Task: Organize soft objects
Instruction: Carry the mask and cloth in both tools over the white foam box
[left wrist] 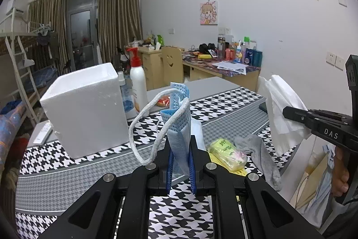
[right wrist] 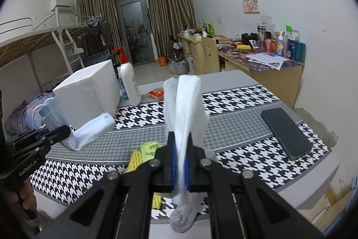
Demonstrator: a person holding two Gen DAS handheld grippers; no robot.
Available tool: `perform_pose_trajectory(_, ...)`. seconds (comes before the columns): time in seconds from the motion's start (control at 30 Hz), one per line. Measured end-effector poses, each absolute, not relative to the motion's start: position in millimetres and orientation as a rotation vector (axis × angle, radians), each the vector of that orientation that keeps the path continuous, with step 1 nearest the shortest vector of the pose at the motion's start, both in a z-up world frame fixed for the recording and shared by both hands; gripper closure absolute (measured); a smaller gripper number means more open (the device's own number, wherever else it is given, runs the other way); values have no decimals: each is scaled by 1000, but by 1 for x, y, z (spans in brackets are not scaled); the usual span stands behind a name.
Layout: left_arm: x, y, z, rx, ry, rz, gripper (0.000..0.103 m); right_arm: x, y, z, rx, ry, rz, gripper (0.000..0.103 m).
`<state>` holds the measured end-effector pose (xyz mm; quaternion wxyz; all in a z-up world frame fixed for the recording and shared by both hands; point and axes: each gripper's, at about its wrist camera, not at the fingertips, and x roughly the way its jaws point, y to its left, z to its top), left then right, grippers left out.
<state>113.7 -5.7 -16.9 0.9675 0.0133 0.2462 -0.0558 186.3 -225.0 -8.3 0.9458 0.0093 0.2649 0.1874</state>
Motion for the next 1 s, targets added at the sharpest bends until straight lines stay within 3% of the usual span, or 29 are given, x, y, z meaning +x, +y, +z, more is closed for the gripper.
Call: perform_pose_trajectory(1.0,120,11,16,33,437,-79,90,190,-187,14,-12,473,479,94)
